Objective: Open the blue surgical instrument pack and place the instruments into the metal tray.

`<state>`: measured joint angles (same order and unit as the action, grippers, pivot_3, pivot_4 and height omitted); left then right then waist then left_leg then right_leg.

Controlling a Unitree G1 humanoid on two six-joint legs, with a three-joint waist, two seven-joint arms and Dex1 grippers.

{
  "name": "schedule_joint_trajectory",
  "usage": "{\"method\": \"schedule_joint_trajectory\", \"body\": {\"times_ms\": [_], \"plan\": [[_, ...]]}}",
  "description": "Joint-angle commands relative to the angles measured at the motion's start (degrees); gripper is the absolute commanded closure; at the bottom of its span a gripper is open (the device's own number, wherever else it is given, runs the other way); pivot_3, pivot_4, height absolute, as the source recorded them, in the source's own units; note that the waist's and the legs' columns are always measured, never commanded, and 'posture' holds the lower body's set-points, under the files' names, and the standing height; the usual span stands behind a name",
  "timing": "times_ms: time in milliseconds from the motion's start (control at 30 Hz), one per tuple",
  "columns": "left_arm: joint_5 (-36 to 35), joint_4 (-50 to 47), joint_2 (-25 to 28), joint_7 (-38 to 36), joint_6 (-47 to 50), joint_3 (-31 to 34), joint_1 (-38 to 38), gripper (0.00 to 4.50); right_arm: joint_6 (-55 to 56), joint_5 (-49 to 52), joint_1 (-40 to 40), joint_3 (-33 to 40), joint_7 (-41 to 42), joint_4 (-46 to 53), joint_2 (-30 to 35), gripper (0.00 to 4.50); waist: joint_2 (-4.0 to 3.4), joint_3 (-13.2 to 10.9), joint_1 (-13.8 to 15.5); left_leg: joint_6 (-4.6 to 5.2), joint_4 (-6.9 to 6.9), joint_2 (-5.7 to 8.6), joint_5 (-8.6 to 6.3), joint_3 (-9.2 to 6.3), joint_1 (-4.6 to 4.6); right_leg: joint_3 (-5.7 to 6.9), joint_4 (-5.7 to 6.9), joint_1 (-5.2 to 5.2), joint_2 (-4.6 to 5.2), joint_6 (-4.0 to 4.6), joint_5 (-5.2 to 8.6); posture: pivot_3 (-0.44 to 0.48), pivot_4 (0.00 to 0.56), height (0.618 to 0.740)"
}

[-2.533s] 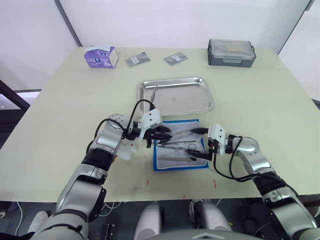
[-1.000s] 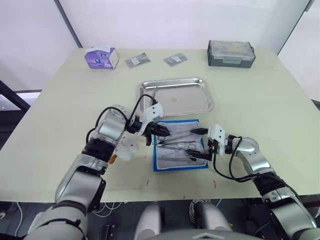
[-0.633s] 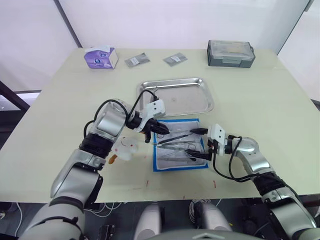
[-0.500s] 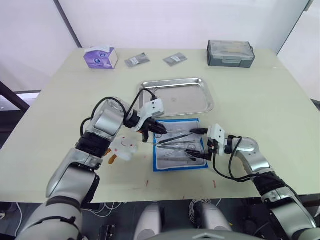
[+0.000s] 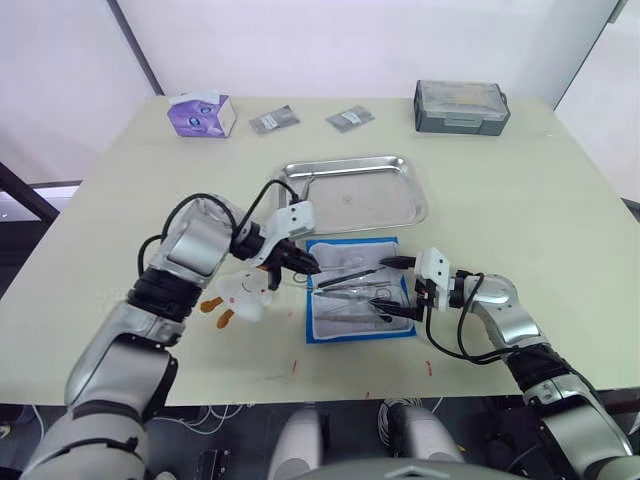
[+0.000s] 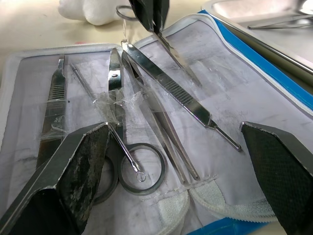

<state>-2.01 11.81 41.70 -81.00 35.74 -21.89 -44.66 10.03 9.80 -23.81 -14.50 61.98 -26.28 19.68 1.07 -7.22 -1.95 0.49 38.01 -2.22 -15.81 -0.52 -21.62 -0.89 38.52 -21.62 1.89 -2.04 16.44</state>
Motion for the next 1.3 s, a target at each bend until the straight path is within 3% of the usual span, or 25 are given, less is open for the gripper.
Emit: {"method": "schedule_joint_trajectory", "body": {"times_ms": [33, 500, 800, 1000, 1300], "plan": [[-1.1, -2.4, 1.6, -0.8, -0.3, 1.3, -0.1, 4.47, -3.2, -5.0, 3.7, -3.2, -0.4, -7.4, 0.7, 0.00, 0.00, 0.0, 0.0, 0.00, 0.00, 0.00, 0.00, 0.01, 0.00, -0.01, 0.00, 0.00, 0.00, 0.00, 0.00, 0.000, 0.150, 0.734], [-3.2, -6.4, 10.5, -3.7, -0.1, 3.5, 2.5, 4.47, -3.0, -5.1, 3.5, -3.3, -0.4, -7.7, 0.4, 0.00, 0.03, 0.0, 0.0, 0.00, -0.05, -0.01, 0.00, 0.01, 0.01, -0.01, -0.02, -0.02, -0.01, 0.02, 0.01, 0.000, 0.150, 0.734], [-10.9, -6.9, 11.7, -4.6, 6.5, 9.3, 0.5, 4.47, -3.1, -5.0, 3.6, -3.4, -0.3, -7.6, 0.3, 0.00, 0.06, 0.0, -0.1, 0.00, -0.05, -0.02, 0.00, 0.01, 0.01, 0.00, -0.01, -0.03, -0.01, 0.02, 0.02, 0.000, 0.150, 0.734], [-14.8, -6.8, 9.6, -1.0, 10.9, 12.9, -1.4, 4.47, -3.1, -5.0, 3.6, -3.3, -0.3, -7.7, 0.3, 0.00, 0.07, 0.0, -0.1, 0.00, -0.05, -0.02, 0.00, 0.00, 0.01, 0.01, -0.01, -0.03, -0.02, 0.01, 0.02, 0.000, 0.150, 0.734], [-16.1, -3.2, -5.9, 23.0, 15.9, 21.5, -7.8, 4.47, -2.8, -5.0, 3.4, -3.1, 0.0, -8.1, 0.2, 0.00, 0.33, 0.0, -0.2, 0.00, -0.05, -0.02, 0.00, -0.06, 0.03, -0.04, 0.00, 0.01, -0.03, 0.01, 0.01, 0.000, 0.150, 0.734]]}}
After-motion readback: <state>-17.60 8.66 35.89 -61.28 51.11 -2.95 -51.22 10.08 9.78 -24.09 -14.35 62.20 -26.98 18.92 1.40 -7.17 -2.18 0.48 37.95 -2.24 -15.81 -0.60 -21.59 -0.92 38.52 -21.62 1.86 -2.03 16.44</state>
